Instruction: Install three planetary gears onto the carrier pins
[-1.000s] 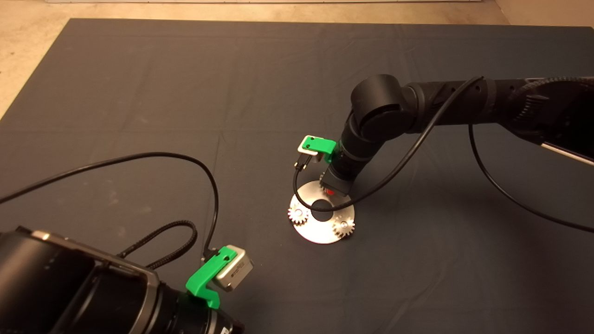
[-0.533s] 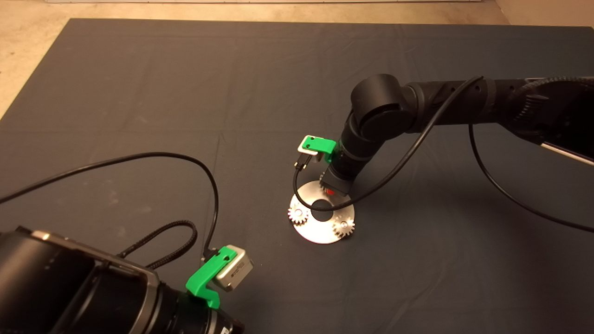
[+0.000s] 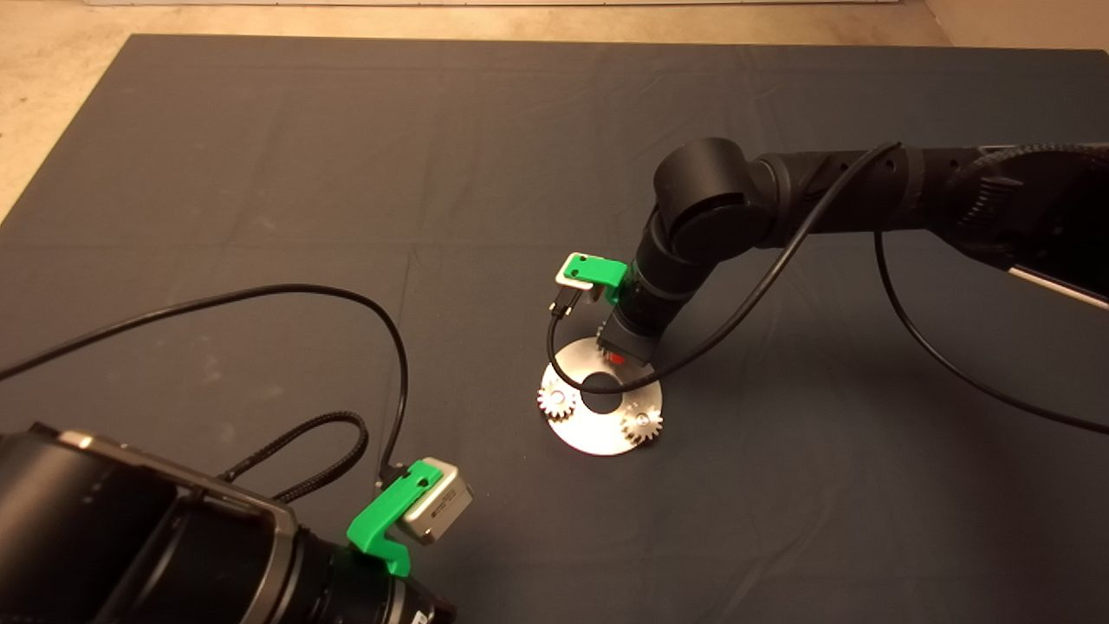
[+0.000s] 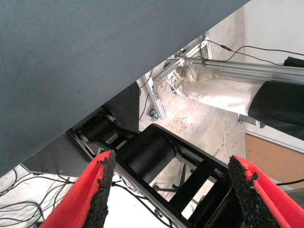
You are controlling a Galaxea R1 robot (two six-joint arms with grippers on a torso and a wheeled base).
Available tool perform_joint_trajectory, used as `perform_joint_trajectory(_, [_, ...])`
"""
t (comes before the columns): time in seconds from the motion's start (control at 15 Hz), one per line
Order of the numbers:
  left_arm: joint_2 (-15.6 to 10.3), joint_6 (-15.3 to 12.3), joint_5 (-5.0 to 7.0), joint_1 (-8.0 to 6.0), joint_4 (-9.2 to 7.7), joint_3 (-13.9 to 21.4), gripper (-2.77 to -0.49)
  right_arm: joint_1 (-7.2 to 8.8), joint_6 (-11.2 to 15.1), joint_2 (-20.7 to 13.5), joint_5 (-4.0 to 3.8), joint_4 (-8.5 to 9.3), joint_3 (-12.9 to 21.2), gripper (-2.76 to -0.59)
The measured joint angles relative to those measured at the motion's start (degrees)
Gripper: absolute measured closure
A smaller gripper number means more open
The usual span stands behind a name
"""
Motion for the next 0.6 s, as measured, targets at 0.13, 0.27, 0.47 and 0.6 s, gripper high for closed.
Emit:
perform_joint_trajectory(0.13, [0.0,0.0,0.0,0.0,0.0,0.0,-1.65,0.0,0.02,0.0,0.0,0.0,0.0,-0.95])
perform_joint_trajectory(0.27, [0.0,0.0,0.0,0.02,0.0,0.0,-1.65,0.0,0.02,-0.05,-0.02,0.0,0.0,-1.03])
perform_joint_trajectory(0.47, [0.0,0.0,0.0,0.0,0.0,0.0,-1.65,0.0,0.02,-0.16,-0.26,0.0,0.0,-1.16])
perform_joint_trajectory(0.6, [-0.02,0.0,0.0,0.0,0.0,0.0,-1.65,0.01,0.02,-0.16,-0.26,0.0,0.0,-1.32])
